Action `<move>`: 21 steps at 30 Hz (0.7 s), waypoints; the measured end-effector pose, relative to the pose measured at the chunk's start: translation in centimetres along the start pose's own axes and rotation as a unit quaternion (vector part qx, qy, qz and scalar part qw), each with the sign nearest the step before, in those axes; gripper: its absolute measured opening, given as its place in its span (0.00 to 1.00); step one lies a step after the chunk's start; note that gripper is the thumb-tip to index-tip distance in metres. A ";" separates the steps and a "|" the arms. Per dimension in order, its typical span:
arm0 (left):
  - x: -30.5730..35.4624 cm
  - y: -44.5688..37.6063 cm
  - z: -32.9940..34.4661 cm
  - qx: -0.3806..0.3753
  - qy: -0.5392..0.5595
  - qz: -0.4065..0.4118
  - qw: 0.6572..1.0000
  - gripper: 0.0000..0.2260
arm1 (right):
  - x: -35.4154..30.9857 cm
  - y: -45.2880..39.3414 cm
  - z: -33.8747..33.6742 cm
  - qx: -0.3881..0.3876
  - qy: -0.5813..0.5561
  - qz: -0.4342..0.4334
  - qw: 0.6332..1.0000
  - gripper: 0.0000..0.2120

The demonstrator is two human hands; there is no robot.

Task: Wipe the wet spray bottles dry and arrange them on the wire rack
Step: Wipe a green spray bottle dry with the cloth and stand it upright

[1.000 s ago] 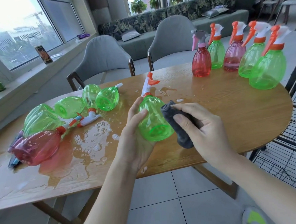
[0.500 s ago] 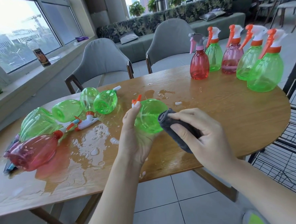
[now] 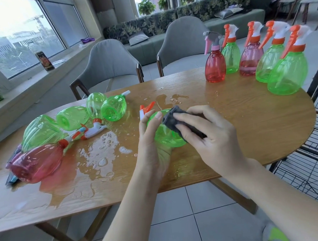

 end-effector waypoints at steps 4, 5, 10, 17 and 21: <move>0.4 0.1 0.1 0.023 -0.003 0.037 0.999 0.18 | 0.6 -0.6 -0.3 0.019 -0.007 0.059 0.998 0.09; 0.5 0.0 0.0 0.032 -0.007 0.043 0.999 0.19 | 0.8 -0.5 -0.4 0.017 -0.011 0.074 0.997 0.09; 1.2 -0.4 -0.4 0.083 -0.012 0.064 0.994 0.38 | 1.2 0.7 -0.6 -0.038 -0.037 0.126 0.991 0.09; 0.7 0.1 0.0 0.064 0.006 0.051 0.997 0.18 | -0.8 1.9 0.0 -0.077 -0.049 0.078 0.993 0.08; 0.5 0.5 0.2 0.022 -0.021 0.052 0.998 0.17 | -0.6 0.9 -0.3 -0.047 -0.033 0.076 0.995 0.06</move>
Point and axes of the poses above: each hand's wrist, its own y-axis away from the middle knuckle, its own z-axis out of the palm, x = y × z, the point moved 1 cm from there along -y, towards the middle knuckle, and after that the axes turned 9 degrees about z, right-handed, at the moved point
